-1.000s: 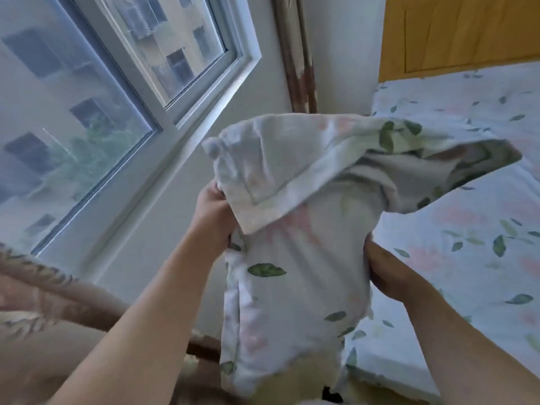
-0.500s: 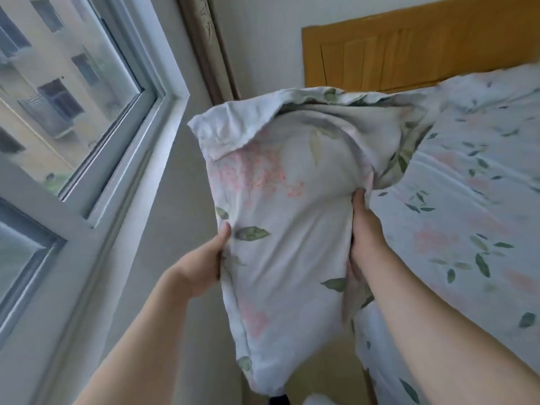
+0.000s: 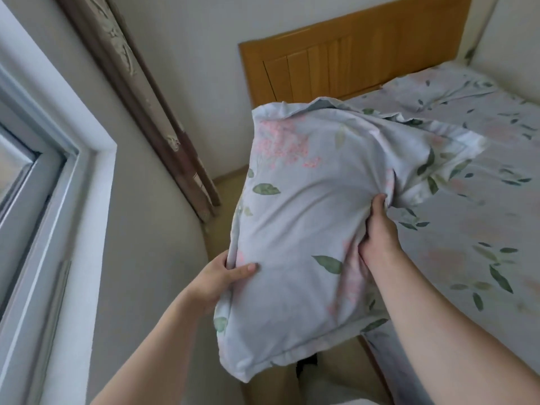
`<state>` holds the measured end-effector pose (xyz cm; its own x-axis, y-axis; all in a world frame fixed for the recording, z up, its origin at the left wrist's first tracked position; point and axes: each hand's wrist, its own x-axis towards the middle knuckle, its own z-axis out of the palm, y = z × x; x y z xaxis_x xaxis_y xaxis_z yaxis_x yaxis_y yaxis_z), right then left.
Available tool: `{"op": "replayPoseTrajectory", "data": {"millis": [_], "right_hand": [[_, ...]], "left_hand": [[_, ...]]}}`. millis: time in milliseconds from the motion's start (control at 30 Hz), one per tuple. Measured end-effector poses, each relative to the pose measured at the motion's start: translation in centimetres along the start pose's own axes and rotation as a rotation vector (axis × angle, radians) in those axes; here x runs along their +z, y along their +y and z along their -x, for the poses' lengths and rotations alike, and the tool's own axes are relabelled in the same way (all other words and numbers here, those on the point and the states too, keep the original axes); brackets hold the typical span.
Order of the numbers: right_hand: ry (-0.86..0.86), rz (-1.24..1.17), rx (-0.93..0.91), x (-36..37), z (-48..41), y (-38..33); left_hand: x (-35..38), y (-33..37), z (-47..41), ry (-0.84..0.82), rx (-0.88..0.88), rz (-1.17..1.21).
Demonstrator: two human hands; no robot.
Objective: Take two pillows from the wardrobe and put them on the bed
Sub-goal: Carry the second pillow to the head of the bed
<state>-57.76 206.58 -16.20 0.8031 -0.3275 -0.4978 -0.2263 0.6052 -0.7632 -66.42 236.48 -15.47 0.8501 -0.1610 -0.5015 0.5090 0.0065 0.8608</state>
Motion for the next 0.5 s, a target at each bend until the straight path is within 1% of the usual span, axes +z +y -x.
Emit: {"op": "replayPoseTrajectory", "data": {"millis": [67, 133, 167, 233, 300, 333, 367, 400, 433, 500], "right_hand": [[-0.007, -0.026, 0.008, 3.9, -4.0, 0.1], [-0.018, -0.038, 0.029, 8.2, -7.0, -0.4], [-0.038, -0.053, 0.054, 10.5, -8.6, -0.8], [-0.106, -0.064, 0.075, 15.4, -11.3, -1.7], [-0.161, -0.089, 0.095, 20.2, -14.4, -2.1], [-0.177, -0.093, 0.094, 22.4, -15.9, -2.4], [-0.201, -0.081, 0.086, 24.6, -17.8, -2.7], [-0.229, -0.076, 0.080, 27.1, -19.2, -3.3], [-0.260, -0.060, 0.068, 29.0, -20.8, -3.7], [-0.345, 0.003, 0.048, 32.6, -23.4, -4.8]], "left_hand": [[-3.2, 2.2, -4.0, -0.014, -0.077, 0.043], [-6.1, 5.1, -7.6, 0.059, -0.172, 0.045], [-7.6, 6.7, -9.3, 0.070, -0.200, 0.033], [-10.1, 10.4, -12.8, 0.042, -0.196, -0.016], [-11.6, 14.3, -16.4, 0.009, -0.116, -0.099], [-12.0, 16.0, -18.2, 0.058, -0.055, -0.141], [-12.5, 17.7, -20.3, 0.148, 0.024, -0.162], [-13.3, 19.4, -22.5, 0.241, 0.095, -0.152], [-14.0, 21.1, -24.6, 0.294, 0.163, -0.113], [-16.1, 24.9, -28.7, 0.314, 0.261, -0.001]]}}
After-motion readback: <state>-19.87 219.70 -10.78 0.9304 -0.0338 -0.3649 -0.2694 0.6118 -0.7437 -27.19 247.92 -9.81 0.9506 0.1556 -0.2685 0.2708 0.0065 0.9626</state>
